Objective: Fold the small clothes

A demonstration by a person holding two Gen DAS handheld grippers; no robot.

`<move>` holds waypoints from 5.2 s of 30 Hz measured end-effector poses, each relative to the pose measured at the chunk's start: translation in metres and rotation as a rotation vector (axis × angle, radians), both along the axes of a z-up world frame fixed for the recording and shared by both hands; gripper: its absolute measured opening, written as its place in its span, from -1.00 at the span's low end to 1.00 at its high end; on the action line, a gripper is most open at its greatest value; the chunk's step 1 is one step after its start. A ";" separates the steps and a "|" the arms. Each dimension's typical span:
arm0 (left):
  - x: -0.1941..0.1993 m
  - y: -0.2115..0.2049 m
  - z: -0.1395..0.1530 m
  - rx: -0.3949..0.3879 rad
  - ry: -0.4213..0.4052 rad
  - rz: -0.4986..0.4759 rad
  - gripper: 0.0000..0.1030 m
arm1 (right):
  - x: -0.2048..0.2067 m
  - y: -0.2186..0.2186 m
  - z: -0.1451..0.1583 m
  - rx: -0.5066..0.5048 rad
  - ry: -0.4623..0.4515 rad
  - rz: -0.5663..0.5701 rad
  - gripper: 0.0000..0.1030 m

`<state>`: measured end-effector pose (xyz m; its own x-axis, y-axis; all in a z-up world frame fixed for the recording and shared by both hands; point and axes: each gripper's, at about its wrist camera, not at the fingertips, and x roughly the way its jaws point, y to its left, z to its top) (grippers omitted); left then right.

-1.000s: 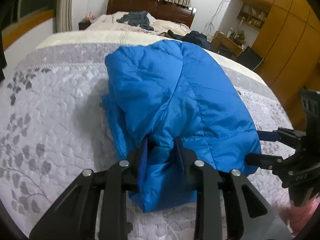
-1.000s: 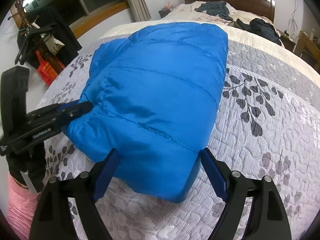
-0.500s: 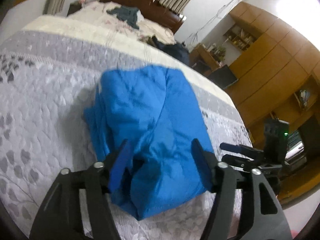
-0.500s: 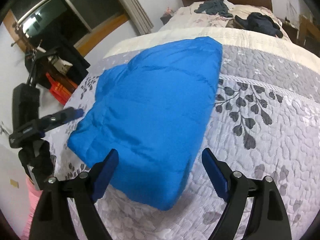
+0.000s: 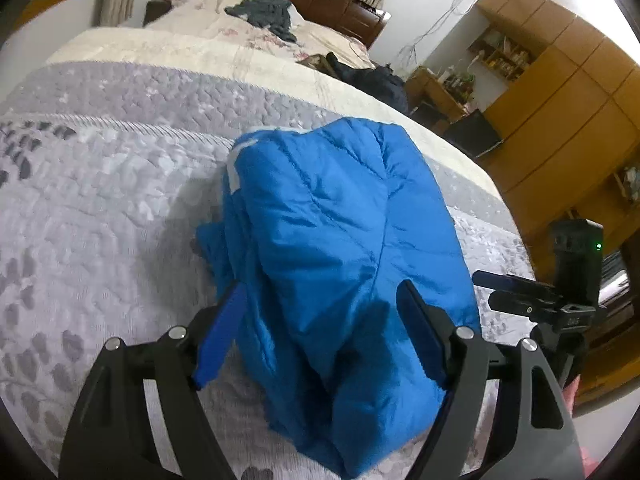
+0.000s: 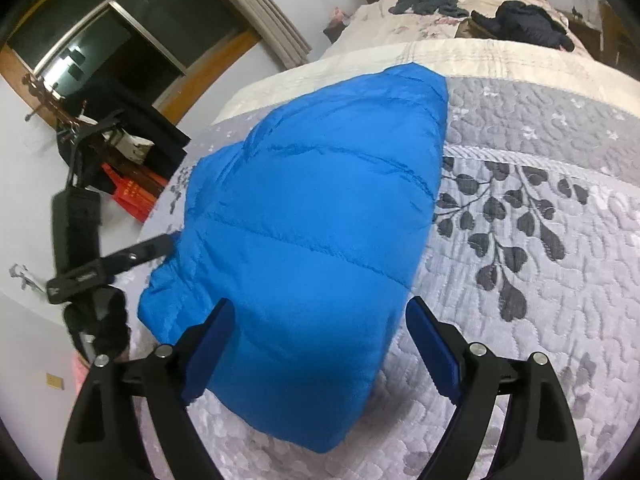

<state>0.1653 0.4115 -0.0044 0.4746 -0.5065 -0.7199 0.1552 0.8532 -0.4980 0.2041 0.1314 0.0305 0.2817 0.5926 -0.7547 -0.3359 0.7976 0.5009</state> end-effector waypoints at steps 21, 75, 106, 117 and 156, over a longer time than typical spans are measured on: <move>0.033 -0.001 -0.056 -0.245 0.029 -0.165 0.94 | 0.043 -0.002 -0.056 0.185 0.156 -0.001 0.94; 0.051 -0.008 -0.095 -0.401 0.087 -0.238 0.52 | 0.039 -0.014 -0.068 0.250 0.123 0.022 0.70; 0.061 0.075 -0.107 -0.493 0.111 -0.195 0.75 | 0.042 -0.010 -0.064 0.229 0.133 0.041 0.76; 0.070 0.042 -0.106 -0.571 0.076 -0.210 0.91 | 0.046 0.002 -0.069 0.220 0.131 0.047 0.94; -0.059 -0.187 -0.048 -0.463 0.041 -0.300 0.10 | -0.099 -0.206 -0.002 0.204 0.009 -0.031 0.22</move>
<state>0.1061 0.2245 -0.0526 0.2370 -0.8831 -0.4049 0.3299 0.4652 -0.8214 0.1053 -0.0745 0.0280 0.2963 0.7245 -0.6224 -0.3074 0.6893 0.6561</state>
